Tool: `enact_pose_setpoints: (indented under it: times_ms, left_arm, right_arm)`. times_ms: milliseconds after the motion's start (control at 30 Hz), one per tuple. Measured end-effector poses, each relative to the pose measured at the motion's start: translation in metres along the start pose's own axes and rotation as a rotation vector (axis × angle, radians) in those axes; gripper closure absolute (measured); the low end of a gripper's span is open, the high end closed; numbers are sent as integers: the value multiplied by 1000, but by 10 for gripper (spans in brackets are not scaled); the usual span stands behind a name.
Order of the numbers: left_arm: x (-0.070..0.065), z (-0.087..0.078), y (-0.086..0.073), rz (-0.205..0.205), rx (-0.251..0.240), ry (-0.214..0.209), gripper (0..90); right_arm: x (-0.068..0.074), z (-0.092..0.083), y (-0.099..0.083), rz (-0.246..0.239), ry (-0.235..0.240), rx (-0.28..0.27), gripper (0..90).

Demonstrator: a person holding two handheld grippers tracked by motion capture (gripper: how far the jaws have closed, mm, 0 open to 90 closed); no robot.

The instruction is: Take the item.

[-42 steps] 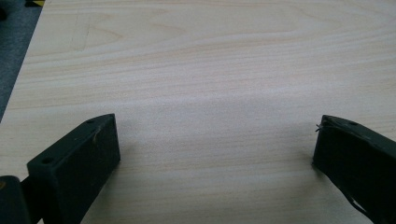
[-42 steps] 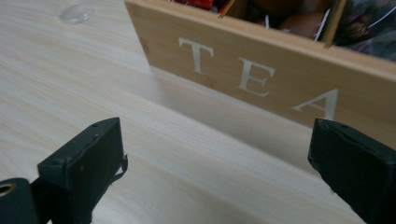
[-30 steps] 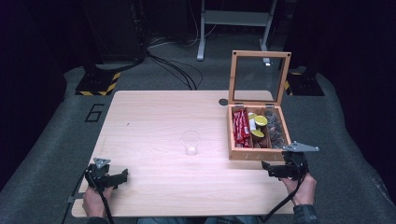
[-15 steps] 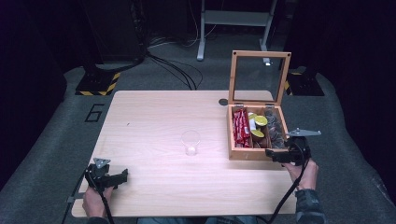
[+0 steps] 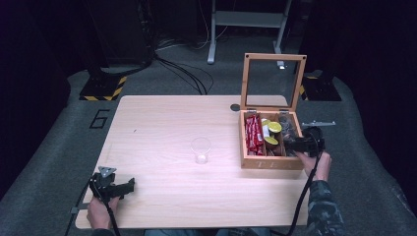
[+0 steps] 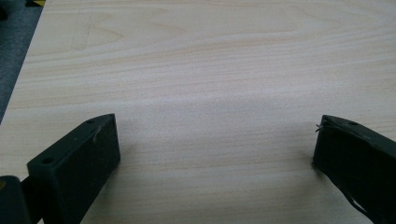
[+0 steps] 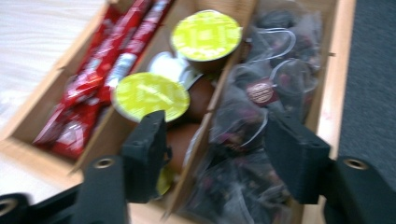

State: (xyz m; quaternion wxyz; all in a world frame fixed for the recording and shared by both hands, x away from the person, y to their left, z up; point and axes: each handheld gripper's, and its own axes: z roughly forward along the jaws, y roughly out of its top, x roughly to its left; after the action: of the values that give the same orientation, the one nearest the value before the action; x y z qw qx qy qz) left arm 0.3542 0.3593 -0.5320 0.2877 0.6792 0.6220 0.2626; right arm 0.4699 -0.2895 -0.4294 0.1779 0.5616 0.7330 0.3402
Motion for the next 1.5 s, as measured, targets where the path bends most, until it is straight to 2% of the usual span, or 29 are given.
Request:
enact_pose_setpoints:
  times_ms: [133, 167, 333, 567, 667, 700, 733, 767, 833, 867, 933, 1033, 1067, 1100, 1167, 1200, 1267, 1300, 1500]
  left_arm:
    - [0, 0, 0, 1, 0, 0, 5]
    - [0, 0, 0, 1, 0, 0, 5]
    - [0, 0, 0, 1, 0, 0, 5]
    - [0, 0, 0, 0, 0, 0, 5]
    - [0, 0, 0, 0, 0, 0, 5]
    - [0, 0, 0, 0, 0, 0, 5]
    - [0, 0, 0, 0, 0, 0, 5]
    - [0, 0, 0, 0, 0, 0, 5]
    - [0, 0, 0, 0, 0, 1, 5]
    - [0, 0, 0, 1, 0, 0, 5]
    - [0, 0, 0, 0, 0, 2, 5]
    - [0, 0, 0, 0, 0, 0, 5]
    - [0, 0, 0, 0, 0, 0, 5]
    - [0, 0, 0, -1, 0, 0, 5]
    - [0, 0, 0, 0, 0, 0, 5]
    - [0, 0, 0, 0, 0, 0, 5]
    - [0, 0, 0, 0, 0, 0, 5]
    - [0, 0, 0, 0, 0, 0, 5]
    - [0, 0, 0, 0, 0, 0, 5]
  right_arm:
    - [-4, 8, 1, 32, -35, 17, 461]
    - [-6, 13, 1, 61, -42, 25, 478]
    - [-11, 21, 1, 77, -67, 36, 529]
    - [-13, 31, 3, 86, -72, 59, 562]
    - [-14, 36, 4, 111, -70, 87, 667]
    - [-14, 36, 4, 111, -70, 87, 667]
    - [-16, 38, 2, 124, -58, 105, 736]
    - [-15, 39, 1, 154, -47, 112, 750]
    - [-18, 40, 0, 135, -39, 101, 756]
    - [-16, 39, -1, 160, -40, 115, 761]
    - [-17, 40, -2, 131, -35, 108, 801]
    - [-16, 39, -2, 130, -43, 102, 821]
    - [-14, 37, -2, 144, -45, 113, 851]
    - [-16, 36, -2, 121, -42, 98, 864]
    - [-13, 34, -2, 129, -47, 105, 868]
    - [-14, 34, -2, 105, -50, 94, 877]
    - [-12, 32, -1, 105, -53, 93, 887]
    - [-10, 28, 0, 79, -58, 78, 891]
    - [-5, 17, 3, 42, -72, 48, 897]
